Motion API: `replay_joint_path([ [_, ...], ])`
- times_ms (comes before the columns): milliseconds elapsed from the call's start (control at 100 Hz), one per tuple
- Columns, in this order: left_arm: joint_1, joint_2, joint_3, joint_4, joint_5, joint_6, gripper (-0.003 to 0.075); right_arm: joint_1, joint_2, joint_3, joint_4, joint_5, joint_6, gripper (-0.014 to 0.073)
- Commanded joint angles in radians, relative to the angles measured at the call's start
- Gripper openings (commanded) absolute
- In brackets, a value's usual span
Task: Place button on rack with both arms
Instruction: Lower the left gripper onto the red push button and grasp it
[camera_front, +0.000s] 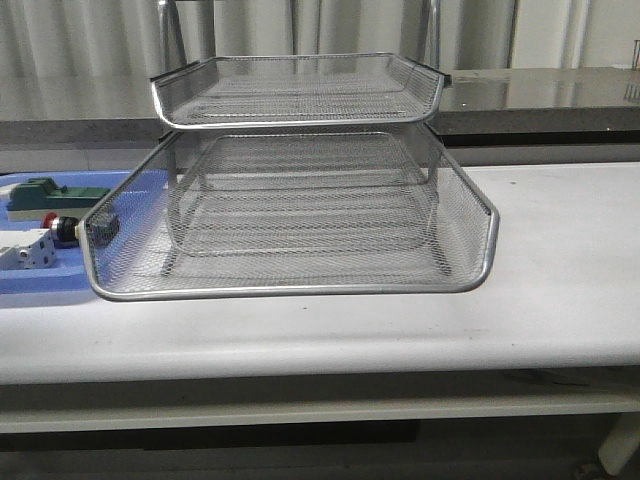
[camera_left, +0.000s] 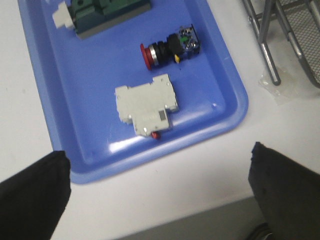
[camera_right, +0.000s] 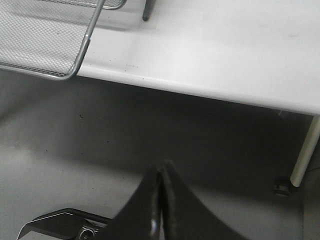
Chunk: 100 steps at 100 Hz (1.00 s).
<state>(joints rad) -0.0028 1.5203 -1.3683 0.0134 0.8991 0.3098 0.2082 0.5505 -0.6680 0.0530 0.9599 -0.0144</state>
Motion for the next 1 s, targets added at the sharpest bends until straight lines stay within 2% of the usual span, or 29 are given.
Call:
replay_joint_path([
  [0, 0.000, 0.041, -0.115, -0.013, -0.042, 0.087, 0.0717, -0.004, 0.002, -0.028, -0.005, -0.052, -0.002, -0.0060],
  [230, 0.000, 0.245, -0.354, -0.013, 0.005, 0.187, 0.0717, -0.004, 0.002, -0.028, -0.005, -0.052, -0.002, -0.0060],
  [440, 0.000, 0.406, -0.509, -0.013, 0.022, 0.328, 0.0717, -0.004, 0.002, -0.028, -0.005, -0.052, -0.002, -0.0060],
  [730, 0.000, 0.542, -0.583, -0.048, 0.028, 0.466, 0.0717, -0.004, 0.002, -0.028, -0.005, -0.052, -0.002, -0.0060],
  [990, -0.002, 0.610, -0.589, -0.059, 0.023, 0.497, 0.0717, -0.004, 0.002, -0.028, -0.005, -0.052, -0.002, -0.0060],
])
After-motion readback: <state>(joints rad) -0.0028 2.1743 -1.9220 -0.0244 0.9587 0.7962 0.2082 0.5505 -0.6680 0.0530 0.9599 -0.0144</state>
